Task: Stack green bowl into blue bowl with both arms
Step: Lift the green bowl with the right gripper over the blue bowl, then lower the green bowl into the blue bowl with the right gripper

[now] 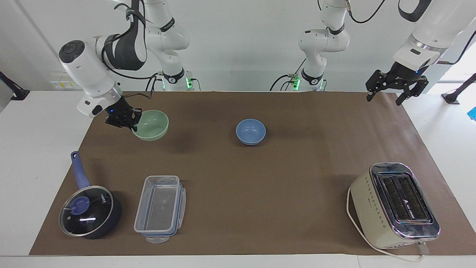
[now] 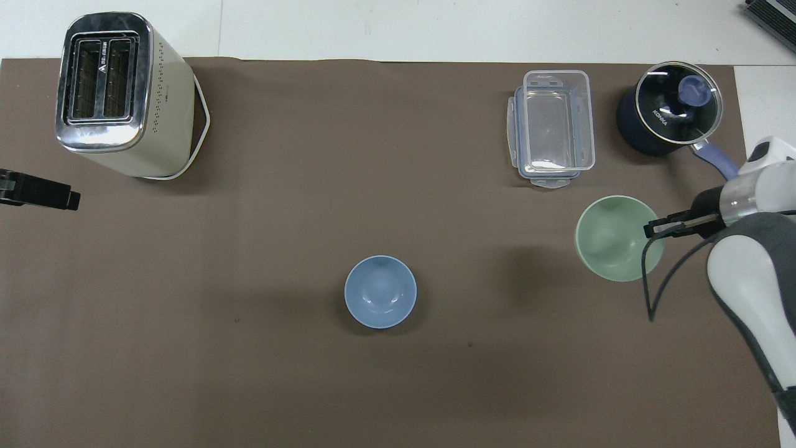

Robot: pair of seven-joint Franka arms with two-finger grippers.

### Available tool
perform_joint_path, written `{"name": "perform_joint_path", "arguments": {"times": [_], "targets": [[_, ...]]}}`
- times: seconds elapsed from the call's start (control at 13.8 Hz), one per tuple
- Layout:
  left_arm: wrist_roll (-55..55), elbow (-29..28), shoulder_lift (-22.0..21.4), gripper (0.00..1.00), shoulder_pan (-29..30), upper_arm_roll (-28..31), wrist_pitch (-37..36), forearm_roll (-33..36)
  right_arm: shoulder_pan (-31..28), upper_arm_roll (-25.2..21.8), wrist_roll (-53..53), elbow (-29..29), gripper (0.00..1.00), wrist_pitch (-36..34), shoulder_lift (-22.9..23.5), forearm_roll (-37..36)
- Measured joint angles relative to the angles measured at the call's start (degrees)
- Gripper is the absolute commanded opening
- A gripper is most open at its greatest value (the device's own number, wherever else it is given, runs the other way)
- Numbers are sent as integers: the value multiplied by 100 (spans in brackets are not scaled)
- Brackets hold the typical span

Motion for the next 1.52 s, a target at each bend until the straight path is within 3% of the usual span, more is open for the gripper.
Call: {"name": "perform_joint_path", "arguments": {"times": [0.36, 0.72, 1.01, 1.52], "targets": [[0, 0, -4, 100, 0, -1, -121, 0, 1360, 73, 1988, 48, 0, 51, 4, 3], [-12, -3, -24, 100, 0, -3, -206, 0, 2449, 205, 3659, 38, 0, 745, 282, 6], [-13, -3, -24, 100, 0, -4, -207, 0, 2921, 208, 4122, 8, 0, 1102, 536, 459], [-15, -3, -24, 100, 0, -8, -207, 0, 3371, 209, 4545, -380, 0, 1602, 785, 472]]}}
